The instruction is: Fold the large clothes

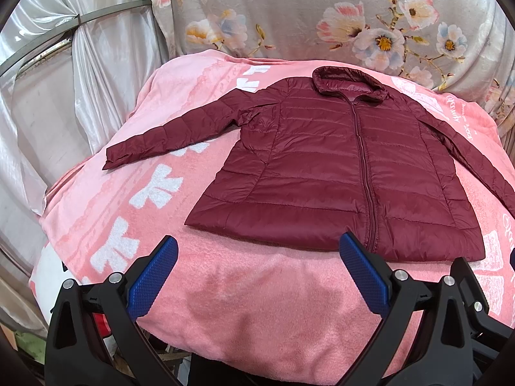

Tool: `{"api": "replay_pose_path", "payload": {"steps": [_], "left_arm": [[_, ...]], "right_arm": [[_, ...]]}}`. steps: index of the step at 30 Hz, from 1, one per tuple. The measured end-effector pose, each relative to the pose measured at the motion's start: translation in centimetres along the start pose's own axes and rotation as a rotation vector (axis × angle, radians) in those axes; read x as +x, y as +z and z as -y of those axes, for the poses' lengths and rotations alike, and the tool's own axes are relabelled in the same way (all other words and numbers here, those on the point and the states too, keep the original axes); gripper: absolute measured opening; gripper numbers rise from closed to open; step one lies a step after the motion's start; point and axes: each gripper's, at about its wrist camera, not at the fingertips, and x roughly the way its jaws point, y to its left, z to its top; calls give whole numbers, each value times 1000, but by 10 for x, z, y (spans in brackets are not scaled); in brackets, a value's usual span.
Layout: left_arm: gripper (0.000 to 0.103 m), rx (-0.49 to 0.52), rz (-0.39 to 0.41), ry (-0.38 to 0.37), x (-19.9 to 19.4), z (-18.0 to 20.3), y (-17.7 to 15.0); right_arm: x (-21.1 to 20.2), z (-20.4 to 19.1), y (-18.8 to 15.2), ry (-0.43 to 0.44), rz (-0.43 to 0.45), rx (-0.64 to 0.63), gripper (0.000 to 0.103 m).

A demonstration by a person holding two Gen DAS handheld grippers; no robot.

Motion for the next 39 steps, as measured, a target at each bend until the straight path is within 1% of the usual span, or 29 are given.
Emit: {"api": "replay_pose_path", "payload": {"steps": [9, 18, 21, 24, 26, 30, 35, 36, 37, 39], "left_arm": [[98, -1, -2, -1, 0, 0, 1], [98, 10, -10, 0, 7, 1, -7], [98, 15, -23, -10, 12, 6, -3], [98, -4, -28, -5, 17, 6, 7], [98, -24, -25, -1, 21, 3, 16], [98, -74, -7, -1, 31, -5, 34], [98, -85, -25, 7, 53, -1, 56], [98, -90, -24, 15, 58, 0, 60], [98, -94, -26, 28, 64, 1, 63], [98, -100, -27, 48, 74, 2, 70]], "right_arm": [[1, 1, -1, 2, -5, 0, 98], [6, 4, -3, 4, -17, 3, 98], [12, 10, -1, 31, -23, 4, 98], [26, 28, 10, 72, -30, 52, 98], [38, 50, 14, 75, -26, 96, 98], [66, 117, 27, 50, -2, 254, 98], [112, 226, 37, 4, 42, 516, 98], [124, 254, 35, 1, 60, 583, 98], [132, 269, 35, -9, 65, 621, 98], [154, 311, 29, -43, 67, 720, 98]]}}
